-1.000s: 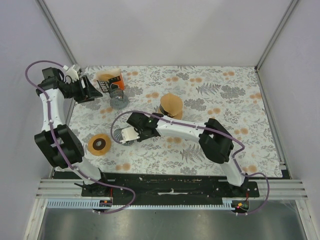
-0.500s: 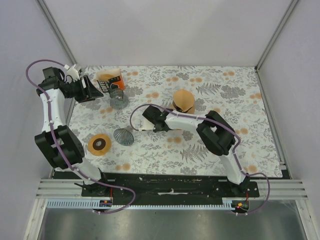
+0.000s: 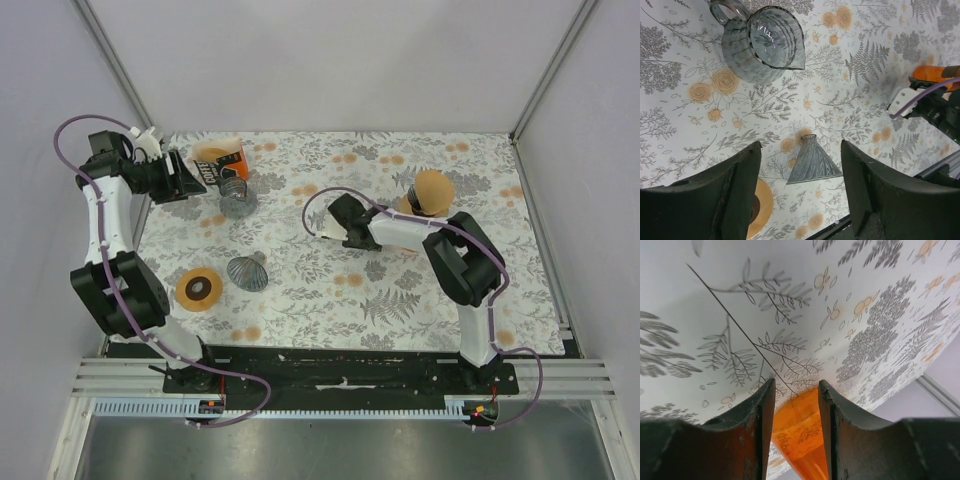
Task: Place the coffee filter in the dripper
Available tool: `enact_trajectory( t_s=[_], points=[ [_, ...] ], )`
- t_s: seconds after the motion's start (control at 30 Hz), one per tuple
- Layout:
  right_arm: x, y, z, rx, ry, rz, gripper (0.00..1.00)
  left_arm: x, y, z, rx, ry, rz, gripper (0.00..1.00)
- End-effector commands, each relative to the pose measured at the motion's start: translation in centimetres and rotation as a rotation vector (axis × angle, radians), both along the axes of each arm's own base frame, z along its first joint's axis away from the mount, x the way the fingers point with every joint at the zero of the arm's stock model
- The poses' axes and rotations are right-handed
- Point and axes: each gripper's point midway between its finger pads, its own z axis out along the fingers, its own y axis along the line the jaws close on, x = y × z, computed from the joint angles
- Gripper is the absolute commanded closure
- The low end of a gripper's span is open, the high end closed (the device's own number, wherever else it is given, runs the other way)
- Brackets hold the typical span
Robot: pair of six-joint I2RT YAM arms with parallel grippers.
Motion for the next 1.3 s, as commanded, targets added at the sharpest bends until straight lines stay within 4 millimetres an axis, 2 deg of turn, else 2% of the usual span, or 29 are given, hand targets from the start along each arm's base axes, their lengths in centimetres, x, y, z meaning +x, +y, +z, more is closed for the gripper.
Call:
enact_trajectory(
  t_s=[0.0,0.07,0.17,0.3,0.37,0.47,0.57,0.7,0.87,0.93,0.97,1.03,1.07,1.1,1.23,1.27],
  points=[
    [1.2,5.7,5.2,0.235,-0.097,0.039,0.51,1.8,0.1,2.5,0.165,-0.109,-0.026,0.29],
    [0.8,8.3,7.3,0.360,-0.094,0.063,0.45,2.5,-0.3,2.4,0.233,-0.111,-0.042,0.29],
    [-0.2,11.9,11.3,0.561,-0.079,0.116,0.38,4.2,-0.7,1.1,0.346,-0.085,-0.060,0.28],
    [-1.1,14.1,15.5,0.749,-0.074,0.122,0.26,6.4,-1.3,-1.5,0.476,-0.034,-0.083,0.28],
    [-1.5,14.5,16.7,0.800,-0.075,0.111,0.21,8.0,-1.2,-2.8,0.532,-0.018,-0.067,0.28],
    [-2.0,14.8,17.7,0.850,-0.063,0.104,0.18,10.7,-0.3,-3.8,0.578,-0.008,-0.017,0.28],
    [-2.4,14.6,17.5,0.856,-0.053,0.097,0.16,13.0,0.2,-5.2,0.612,0.000,0.030,0.29],
    [-2.9,14.2,16.7,0.855,-0.038,0.070,0.16,14.5,-0.7,-8.1,0.615,0.026,0.015,0.33],
    [-3.7,13.5,16.1,0.852,-0.025,0.046,0.16,13.2,-1.5,-11.9,0.614,0.110,-0.033,0.48],
    [-4.0,13.2,15.9,0.852,-0.021,0.044,0.16,12.5,-1.8,-12.7,0.605,0.126,-0.048,0.61],
    [-4.1,13.1,15.9,0.850,-0.021,0.043,0.16,12.0,-2.3,-13.1,0.587,0.133,-0.066,0.72],
    [-4.1,12.7,16.2,0.848,-0.037,0.032,0.15,11.0,-3.6,-12.6,0.559,0.118,-0.102,0.82],
    [-3.8,12.2,16.4,0.840,-0.061,0.007,0.15,10.4,-5.8,-12.5,0.555,0.098,-0.156,0.86],
    [-3.6,12.0,16.7,0.843,-0.073,-0.007,0.15,9.9,-7.2,-12.0,0.555,0.069,-0.187,0.87],
    [-3.9,11.1,17.2,0.861,-0.085,-0.029,0.15,6.7,-12.6,-12.5,0.542,0.030,-0.326,0.93],
    [-4.0,10.5,17.1,0.851,-0.094,-0.037,0.15,5.4,-15.0,-12.7,0.541,0.019,-0.387,0.94]
  ],
)
